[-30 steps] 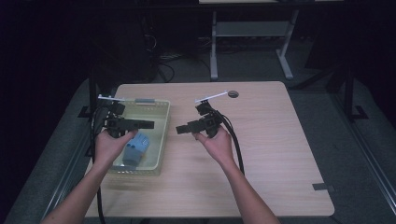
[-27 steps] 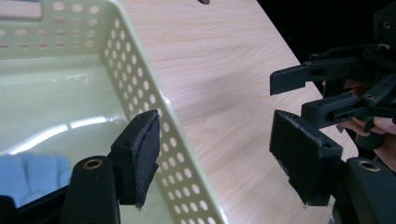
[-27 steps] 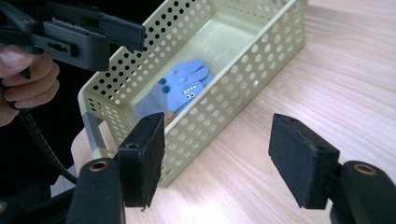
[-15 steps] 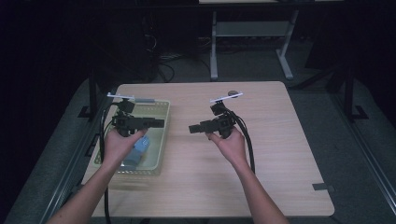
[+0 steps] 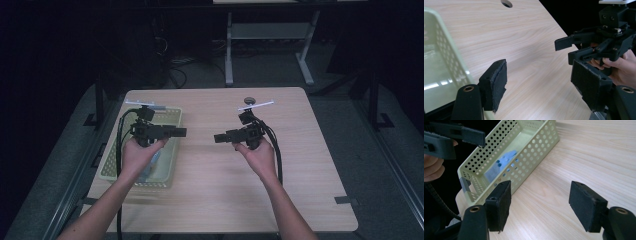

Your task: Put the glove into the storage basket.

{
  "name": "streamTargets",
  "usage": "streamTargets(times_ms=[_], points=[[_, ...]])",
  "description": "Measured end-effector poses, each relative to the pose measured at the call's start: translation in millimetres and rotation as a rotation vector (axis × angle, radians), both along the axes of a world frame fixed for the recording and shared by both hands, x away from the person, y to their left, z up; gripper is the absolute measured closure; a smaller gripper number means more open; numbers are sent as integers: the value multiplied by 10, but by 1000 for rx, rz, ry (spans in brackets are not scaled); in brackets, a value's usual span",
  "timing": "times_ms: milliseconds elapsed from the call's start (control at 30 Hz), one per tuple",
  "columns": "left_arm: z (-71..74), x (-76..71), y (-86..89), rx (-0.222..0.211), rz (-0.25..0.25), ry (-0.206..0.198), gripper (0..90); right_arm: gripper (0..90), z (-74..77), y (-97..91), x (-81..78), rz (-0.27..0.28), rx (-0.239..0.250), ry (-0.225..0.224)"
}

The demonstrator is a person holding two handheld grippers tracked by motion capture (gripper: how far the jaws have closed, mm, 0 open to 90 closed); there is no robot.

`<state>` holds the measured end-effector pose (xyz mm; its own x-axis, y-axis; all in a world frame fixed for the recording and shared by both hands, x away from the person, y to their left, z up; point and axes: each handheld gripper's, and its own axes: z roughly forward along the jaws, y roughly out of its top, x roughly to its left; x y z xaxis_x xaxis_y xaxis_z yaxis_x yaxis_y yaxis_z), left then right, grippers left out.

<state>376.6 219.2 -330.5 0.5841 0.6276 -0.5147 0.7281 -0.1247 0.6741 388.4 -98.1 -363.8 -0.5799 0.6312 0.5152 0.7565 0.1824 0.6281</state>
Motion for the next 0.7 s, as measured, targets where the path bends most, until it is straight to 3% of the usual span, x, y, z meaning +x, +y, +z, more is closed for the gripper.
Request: streamTargets(times_ms=[700], points=[[-35, -15, -420, -20, -63, -9, 280, 330, -78, -416, -80, -48, 6, 18]])
